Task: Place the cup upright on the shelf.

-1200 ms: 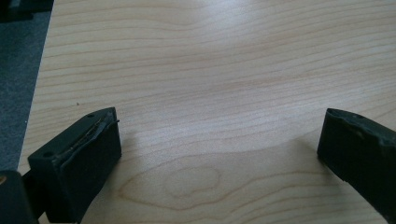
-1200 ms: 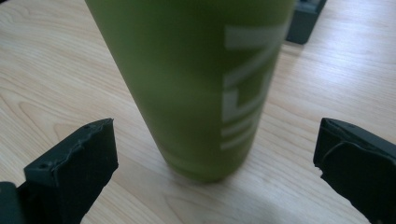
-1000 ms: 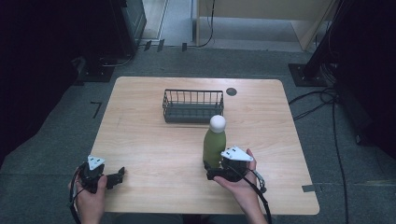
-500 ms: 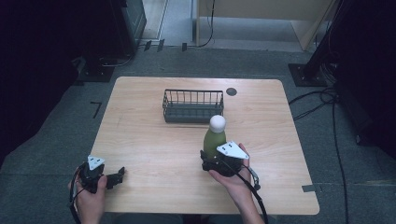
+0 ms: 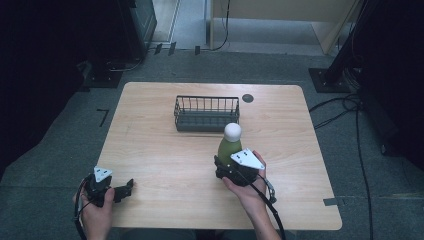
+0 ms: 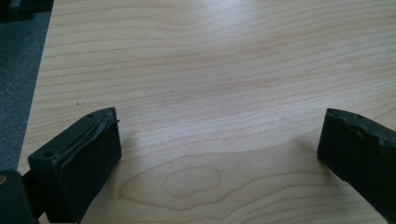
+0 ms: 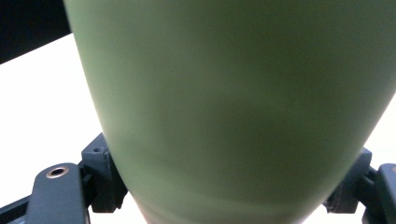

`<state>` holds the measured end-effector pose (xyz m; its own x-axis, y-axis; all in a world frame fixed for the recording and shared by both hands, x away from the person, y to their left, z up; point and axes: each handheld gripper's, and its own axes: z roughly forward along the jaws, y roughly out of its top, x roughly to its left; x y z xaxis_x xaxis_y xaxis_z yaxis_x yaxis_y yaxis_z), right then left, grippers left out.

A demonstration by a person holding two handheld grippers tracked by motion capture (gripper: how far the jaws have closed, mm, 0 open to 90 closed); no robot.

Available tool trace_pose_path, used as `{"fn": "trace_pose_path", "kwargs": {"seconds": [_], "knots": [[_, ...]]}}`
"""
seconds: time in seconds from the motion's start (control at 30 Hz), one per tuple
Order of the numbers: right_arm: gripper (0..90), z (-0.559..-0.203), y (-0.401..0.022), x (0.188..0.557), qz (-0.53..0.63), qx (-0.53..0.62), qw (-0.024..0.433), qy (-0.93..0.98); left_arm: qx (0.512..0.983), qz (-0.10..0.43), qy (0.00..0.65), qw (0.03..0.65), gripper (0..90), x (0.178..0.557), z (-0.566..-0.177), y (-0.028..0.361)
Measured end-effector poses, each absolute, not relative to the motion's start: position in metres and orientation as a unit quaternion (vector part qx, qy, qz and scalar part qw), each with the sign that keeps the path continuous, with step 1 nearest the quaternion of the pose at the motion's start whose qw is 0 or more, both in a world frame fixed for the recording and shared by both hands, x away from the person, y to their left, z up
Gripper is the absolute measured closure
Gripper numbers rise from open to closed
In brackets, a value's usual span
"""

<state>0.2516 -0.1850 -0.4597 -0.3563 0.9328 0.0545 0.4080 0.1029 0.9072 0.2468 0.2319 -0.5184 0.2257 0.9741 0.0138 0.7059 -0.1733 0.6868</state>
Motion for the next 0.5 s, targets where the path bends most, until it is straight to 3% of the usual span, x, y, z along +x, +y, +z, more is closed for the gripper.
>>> {"fn": "trace_pose_path", "kwargs": {"seconds": [0.5], "knots": [[20.3, -0.443, -0.179, 0.270, 0.466, 0.485, 0.289, 0.681, 0.729, 0.235, 0.576, 0.285, 0.1, 0.247, -0.518, 0.232]]}}
